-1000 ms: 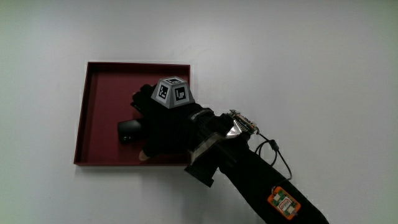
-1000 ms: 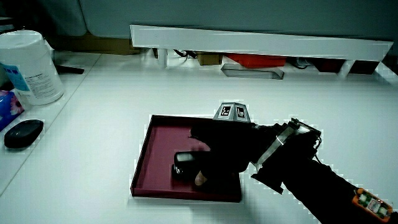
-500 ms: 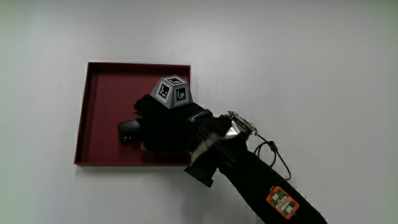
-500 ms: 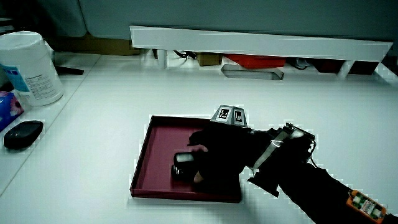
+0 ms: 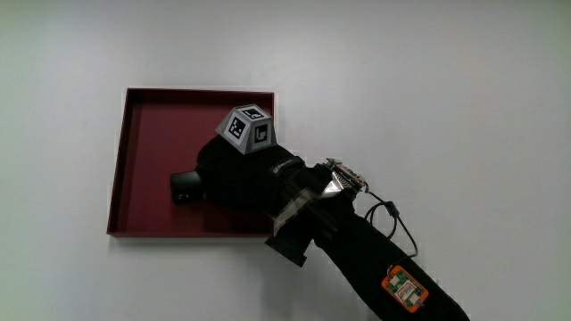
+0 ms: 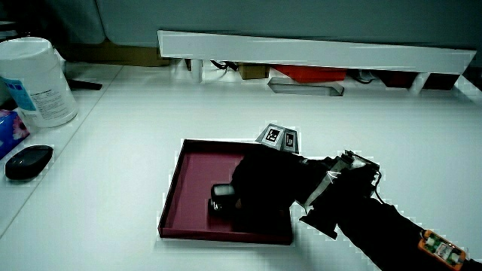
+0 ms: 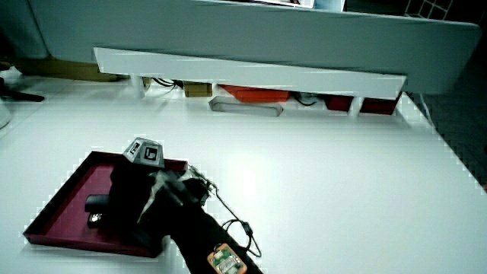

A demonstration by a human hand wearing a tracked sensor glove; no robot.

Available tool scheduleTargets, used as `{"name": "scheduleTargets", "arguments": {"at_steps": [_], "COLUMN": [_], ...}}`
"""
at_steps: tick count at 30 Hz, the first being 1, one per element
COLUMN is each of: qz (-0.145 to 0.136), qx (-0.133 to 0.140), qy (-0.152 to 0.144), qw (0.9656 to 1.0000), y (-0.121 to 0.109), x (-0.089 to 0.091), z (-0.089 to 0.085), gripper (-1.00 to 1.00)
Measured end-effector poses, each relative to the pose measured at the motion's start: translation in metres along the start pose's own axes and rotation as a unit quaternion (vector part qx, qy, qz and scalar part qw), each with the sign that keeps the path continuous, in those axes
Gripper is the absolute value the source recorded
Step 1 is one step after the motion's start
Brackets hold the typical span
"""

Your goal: Pick stapper from plate

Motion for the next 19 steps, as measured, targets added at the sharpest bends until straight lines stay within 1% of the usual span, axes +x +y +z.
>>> {"name": "scheduleTargets", "arguments": {"at_steps": [3,5,6,8,9,10,11,12,14,17,18,19], "qz": [0.006,0.01,0.017,0.015,0.021,0.018,0.026,0.07,0.092,0.1,0.098,0.106], "qx": [0.014,0.023,0.021,0.034,0.033,0.035,0.04,0.046,0.066,0.076,0.075,0.088], "qy": [0.001,0.0,0.002,-0.004,0.006,-0.006,0.005,-0.005,-0.013,0.004,0.013,0.003], "qw": [0.9999,0.9997,0.9996,0.9993,0.9992,0.9992,0.9989,0.9964,0.9935,0.9921,0.9923,0.9905], "y": [-0.006,-0.015,-0.018,-0.026,-0.029,-0.03,-0.037,-0.022,-0.026,-0.038,-0.043,-0.045], "x": [-0.002,-0.008,-0.008,-0.01,-0.01,-0.006,-0.008,0.013,0.021,0.028,0.03,0.035], "z": [0.011,0.024,0.028,0.039,0.043,0.046,0.053,0.046,0.053,0.067,0.073,0.076], "gripper": [1.0,1.0,1.0,1.0,1.0,1.0,1.0,1.0,1.0,1.0,1.0,1.0]}}
